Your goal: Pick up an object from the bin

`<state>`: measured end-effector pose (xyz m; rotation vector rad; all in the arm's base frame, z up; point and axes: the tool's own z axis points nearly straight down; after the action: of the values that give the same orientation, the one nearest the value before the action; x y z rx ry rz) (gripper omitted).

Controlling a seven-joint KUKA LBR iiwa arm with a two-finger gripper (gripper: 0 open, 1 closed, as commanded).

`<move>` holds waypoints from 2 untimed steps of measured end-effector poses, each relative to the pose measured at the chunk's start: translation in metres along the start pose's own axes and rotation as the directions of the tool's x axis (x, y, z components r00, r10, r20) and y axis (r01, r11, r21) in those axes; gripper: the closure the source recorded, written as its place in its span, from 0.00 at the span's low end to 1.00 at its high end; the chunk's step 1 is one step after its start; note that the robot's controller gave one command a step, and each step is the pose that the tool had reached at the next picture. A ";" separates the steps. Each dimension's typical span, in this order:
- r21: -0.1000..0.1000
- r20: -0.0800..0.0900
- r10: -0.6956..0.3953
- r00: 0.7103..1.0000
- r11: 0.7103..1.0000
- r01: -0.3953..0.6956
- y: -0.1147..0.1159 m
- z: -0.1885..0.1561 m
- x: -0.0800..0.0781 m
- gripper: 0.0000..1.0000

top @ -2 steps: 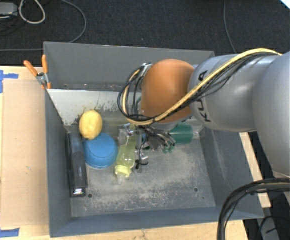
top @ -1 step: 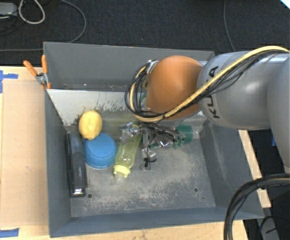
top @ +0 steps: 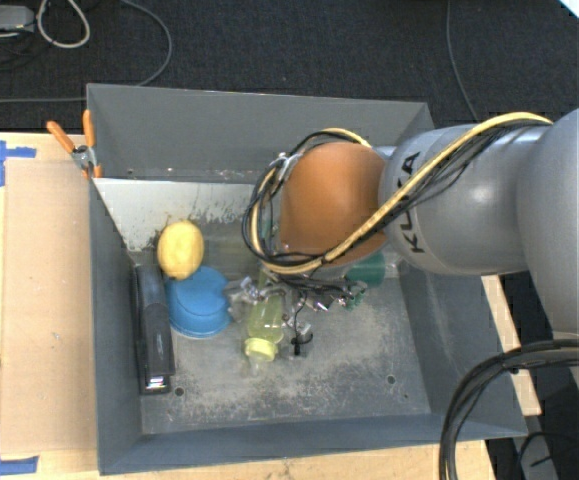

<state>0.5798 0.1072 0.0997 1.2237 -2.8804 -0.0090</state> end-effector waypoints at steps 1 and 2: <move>0.010 0.001 -0.211 0.978 0.978 0.211 -0.007 0.031 -0.005 0.00; -0.002 0.000 -0.342 0.940 0.940 0.342 -0.012 0.031 0.021 1.00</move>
Offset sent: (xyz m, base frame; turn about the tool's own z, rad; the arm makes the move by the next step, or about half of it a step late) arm -0.0055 -0.0235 -0.0297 -0.3558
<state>0.5735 0.0839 0.0687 1.7060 -2.6242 -0.0148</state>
